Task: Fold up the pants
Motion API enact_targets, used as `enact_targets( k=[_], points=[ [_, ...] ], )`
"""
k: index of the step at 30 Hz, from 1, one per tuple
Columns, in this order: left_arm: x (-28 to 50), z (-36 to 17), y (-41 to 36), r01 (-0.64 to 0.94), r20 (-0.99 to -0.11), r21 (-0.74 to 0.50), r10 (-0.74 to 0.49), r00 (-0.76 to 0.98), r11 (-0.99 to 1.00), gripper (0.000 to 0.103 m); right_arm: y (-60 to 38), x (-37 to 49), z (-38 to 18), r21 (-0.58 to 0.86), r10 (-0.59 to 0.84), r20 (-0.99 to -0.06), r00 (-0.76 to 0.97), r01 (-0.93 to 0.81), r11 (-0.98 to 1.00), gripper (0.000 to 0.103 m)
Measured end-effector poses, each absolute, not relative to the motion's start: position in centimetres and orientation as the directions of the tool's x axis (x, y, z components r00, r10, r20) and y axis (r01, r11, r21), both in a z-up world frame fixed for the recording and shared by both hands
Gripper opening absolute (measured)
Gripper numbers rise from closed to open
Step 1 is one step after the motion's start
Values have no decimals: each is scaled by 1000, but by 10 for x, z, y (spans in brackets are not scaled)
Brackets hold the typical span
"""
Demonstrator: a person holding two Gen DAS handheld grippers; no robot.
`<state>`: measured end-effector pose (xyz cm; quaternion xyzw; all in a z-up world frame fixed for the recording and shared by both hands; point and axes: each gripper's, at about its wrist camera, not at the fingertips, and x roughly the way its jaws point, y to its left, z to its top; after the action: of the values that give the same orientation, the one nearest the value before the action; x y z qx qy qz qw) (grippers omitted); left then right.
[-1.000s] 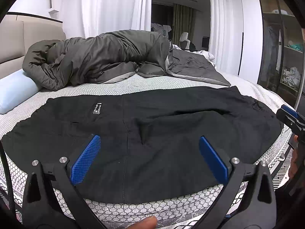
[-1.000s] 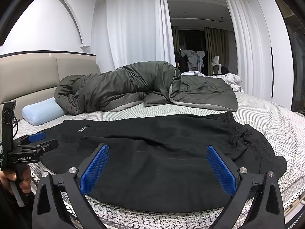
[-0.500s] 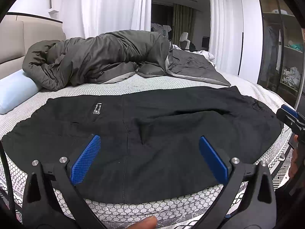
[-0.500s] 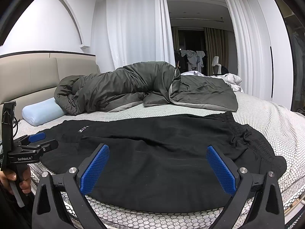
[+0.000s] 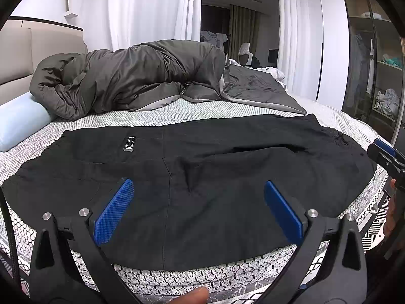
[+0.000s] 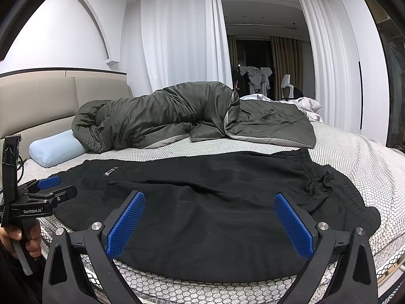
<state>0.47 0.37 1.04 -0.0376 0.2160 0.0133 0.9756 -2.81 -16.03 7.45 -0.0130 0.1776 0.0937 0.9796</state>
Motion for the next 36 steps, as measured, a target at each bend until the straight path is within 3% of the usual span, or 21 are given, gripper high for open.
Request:
enact_targets(
  k=[17,29,36],
  points=[
    [-3,20,5,-46,-424,-65,14,906,997,103,-161,-28,74,3,175,-368,913,-188,982,103],
    [11,10,4,-47,-497,-60,11,868,997,103,-169,5,65,40,196,-550,812,-209,977,103],
    [28,3,-8,-23,-517,-40,-1,856,999,103,-148,25,64,-68,181,-597,781,-274,959,103]
  ],
)
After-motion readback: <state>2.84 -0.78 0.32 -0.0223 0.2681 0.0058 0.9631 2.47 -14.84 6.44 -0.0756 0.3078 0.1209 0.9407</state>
